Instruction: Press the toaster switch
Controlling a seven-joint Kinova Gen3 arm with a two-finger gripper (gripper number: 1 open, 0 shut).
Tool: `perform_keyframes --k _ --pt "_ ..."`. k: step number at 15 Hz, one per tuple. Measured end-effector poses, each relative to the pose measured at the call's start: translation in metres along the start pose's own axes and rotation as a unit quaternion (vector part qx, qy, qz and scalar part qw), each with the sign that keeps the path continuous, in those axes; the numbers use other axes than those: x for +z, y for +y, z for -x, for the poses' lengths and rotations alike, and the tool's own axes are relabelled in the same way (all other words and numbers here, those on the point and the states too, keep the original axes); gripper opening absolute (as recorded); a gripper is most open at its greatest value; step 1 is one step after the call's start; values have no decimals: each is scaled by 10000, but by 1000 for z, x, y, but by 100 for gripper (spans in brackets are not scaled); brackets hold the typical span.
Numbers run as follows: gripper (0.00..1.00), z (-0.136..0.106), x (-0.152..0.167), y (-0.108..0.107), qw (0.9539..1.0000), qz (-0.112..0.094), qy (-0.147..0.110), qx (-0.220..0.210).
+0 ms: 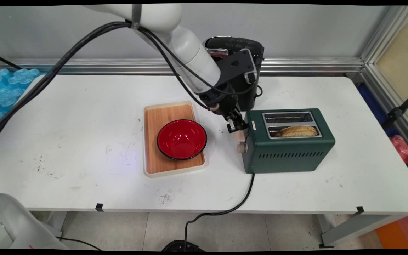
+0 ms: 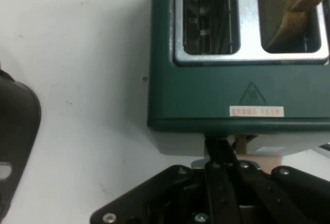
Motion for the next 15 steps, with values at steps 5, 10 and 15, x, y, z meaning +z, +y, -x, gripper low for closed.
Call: perform_keyframes --k 5,10,15 --pt "0 5 9 3 10000 38 -20 -7" --pt "0 9 15 6 10000 72 -43 -16" --pt "0 14 18 7 9999 90 -71 -22"
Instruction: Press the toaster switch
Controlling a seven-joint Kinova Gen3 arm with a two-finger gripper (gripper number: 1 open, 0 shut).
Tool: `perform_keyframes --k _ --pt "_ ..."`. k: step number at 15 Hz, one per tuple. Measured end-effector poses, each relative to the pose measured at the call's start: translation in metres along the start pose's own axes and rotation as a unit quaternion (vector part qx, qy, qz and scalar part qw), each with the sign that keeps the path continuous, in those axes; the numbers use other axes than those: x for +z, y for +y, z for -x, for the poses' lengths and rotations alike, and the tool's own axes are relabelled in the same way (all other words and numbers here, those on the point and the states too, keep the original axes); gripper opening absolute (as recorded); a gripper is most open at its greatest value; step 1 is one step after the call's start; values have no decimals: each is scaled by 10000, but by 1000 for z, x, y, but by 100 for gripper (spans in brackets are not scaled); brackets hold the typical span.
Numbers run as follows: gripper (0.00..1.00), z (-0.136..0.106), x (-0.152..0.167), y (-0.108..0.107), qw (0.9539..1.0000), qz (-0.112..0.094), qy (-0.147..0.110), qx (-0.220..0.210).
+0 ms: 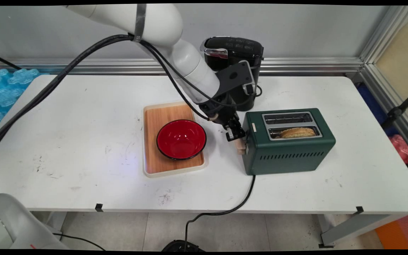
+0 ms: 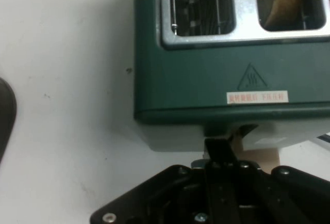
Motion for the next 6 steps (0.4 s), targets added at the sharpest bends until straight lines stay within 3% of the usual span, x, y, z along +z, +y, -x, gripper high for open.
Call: perform_keyframes --k 6 --pt "0 6 2 -1 10000 8 -42 3"
